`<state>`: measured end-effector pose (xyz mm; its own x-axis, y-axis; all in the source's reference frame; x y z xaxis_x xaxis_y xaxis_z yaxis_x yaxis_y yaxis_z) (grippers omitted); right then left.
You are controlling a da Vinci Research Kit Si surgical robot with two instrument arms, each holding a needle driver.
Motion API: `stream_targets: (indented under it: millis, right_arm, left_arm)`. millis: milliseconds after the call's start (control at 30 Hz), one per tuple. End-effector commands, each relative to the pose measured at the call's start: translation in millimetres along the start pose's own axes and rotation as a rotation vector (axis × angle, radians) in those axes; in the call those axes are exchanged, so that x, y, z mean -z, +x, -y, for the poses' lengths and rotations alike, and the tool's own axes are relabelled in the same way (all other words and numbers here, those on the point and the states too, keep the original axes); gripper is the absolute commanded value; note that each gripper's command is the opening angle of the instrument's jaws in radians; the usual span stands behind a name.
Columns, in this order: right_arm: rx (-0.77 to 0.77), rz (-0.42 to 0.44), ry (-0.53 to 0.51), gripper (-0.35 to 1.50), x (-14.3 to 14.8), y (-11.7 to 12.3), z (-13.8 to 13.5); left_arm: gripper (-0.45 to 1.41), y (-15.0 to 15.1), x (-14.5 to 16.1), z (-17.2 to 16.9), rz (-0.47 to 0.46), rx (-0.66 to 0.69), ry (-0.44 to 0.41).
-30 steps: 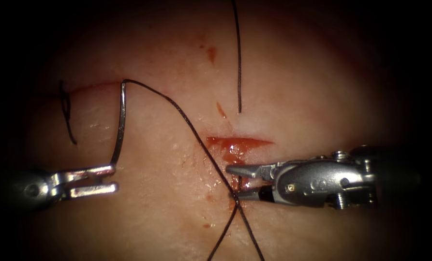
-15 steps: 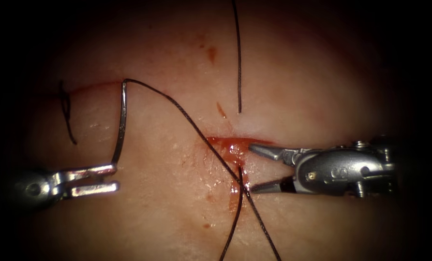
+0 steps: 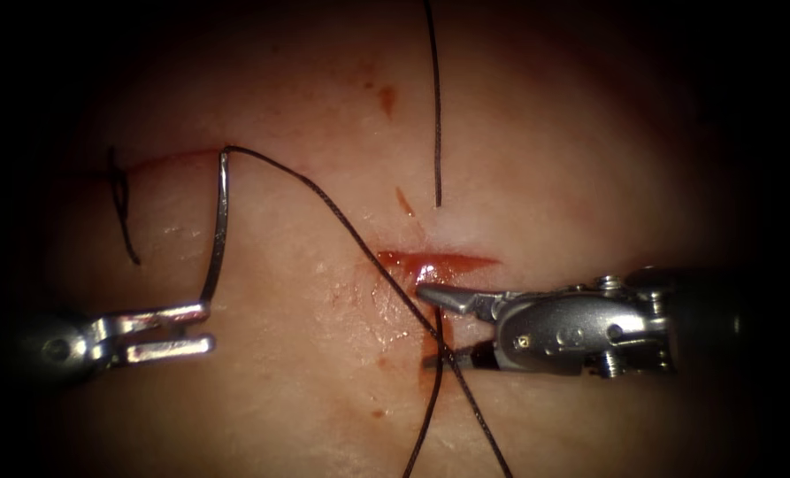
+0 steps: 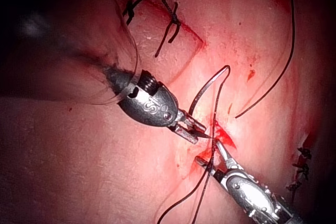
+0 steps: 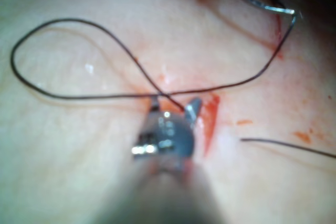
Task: Wound Closure
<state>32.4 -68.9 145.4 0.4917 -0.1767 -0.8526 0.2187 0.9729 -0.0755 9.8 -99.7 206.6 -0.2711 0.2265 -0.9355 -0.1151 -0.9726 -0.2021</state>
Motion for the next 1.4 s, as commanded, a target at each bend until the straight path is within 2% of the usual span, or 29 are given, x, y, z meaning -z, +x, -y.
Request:
stream_targets:
  millis: [33, 100, 133, 167, 200, 367, 500, 533, 567, 600, 633, 700, 833, 967, 1067, 1200, 1400]
  right_arm:
    - [-0.002, -0.006, -0.004, 0.83, -1.0, 0.2, 0.1]
    - [-0.002, -0.007, -0.003, 0.66, -1.0, 0.3, 0.1]
    - [-0.002, -0.007, -0.002, 0.46, -0.9, 0.3, 0.2]
    - [-0.001, -0.015, 0.004, 0.11, -0.8, 0.2, 0.3]
    - [0.0, -0.011, 0.013, -0.33, -0.6, 0.2, 0.3]
    - [-0.018, -0.008, 0.028, -0.35, 0.7, -0.4, 0.9]
    - [-0.042, 0.019, 0.06, -0.35, 2.9, -0.8, 2.2]
    - [-0.052, 0.038, 0.063, -0.35, 5.0, -0.9, 3.2]
    - [-0.052, 0.038, 0.063, -0.35, 5.0, -0.9, 3.2]
    - [-0.052, 0.048, 0.082, -0.35, 7.4, -0.7, 4.3]
    - [-0.052, 0.048, 0.082, -0.35, 7.4, -0.7, 4.3]
    - [-0.044, 0.059, 0.098, -0.35, 9.5, -0.5, 5.6]
    - [-0.038, 0.101, 0.126, -0.35, 14.6, 0.0, 10.0]
    - [-0.054, 0.116, 0.14, -0.35, 18.1, 0.1, 12.8]
    - [-0.065, 0.115, 0.139, -0.35, 19.3, -0.1, 13.9]
    - [-0.075, 0.12, 0.149, -0.35, 19.6, 0.0, 14.1]
    - [-0.078, 0.153, 0.25, -0.35, 20.5, 0.8, 14.6]
  left_arm:
    - [-0.45, -0.6, -0.6, -0.5, -0.001, 0.001, -0.002]
    - [-0.45, -0.6, -0.6, -0.6, -0.001, 0.001, -0.002]
    - [-0.45, -0.6, -0.6, -0.6, -0.001, 0.001, -0.002]
    - [-0.45, -0.6, -0.6, -0.6, -0.001, 0.001, -0.002]
    - [-0.45, -0.6, -0.6, -0.6, -0.001, 0.001, -0.002]
    - [-0.45, -0.5, -0.6, -0.7, -0.001, 0.001, -0.002]
    - [-0.45, -0.5, -0.5, -0.9, -0.001, 0.001, -0.003]
    - [-0.45, -0.4, -0.5, -0.9, -0.002, 0.0, -0.003]
    - [-0.45, -0.4, -0.5, -0.9, -0.002, 0.0, -0.003]
    - [-0.45, -0.5, -0.4, -0.9, -0.002, 0.0, -0.003]
    - [-0.45, -0.5, -0.4, -0.9, -0.002, 0.0, -0.003]
    - [-0.45, -0.5, -0.4, -0.9, -0.002, 0.0, -0.003]
    - [-0.45, -0.4, -0.5, -0.9, -0.003, 0.0, -0.006]
    - [-0.45, -0.4, -0.3, -1.1, -0.005, 0.0, -0.009]
    - [-0.45, -0.3, -0.2, -1.2, -0.009, 0.0, -0.015]
    - [-0.45, -0.2, -0.2, -1.3, -0.01, -0.001, -0.017]
    - [-0.45, 0.1, 0.8, -1.8, -0.013, -0.001, -0.025]
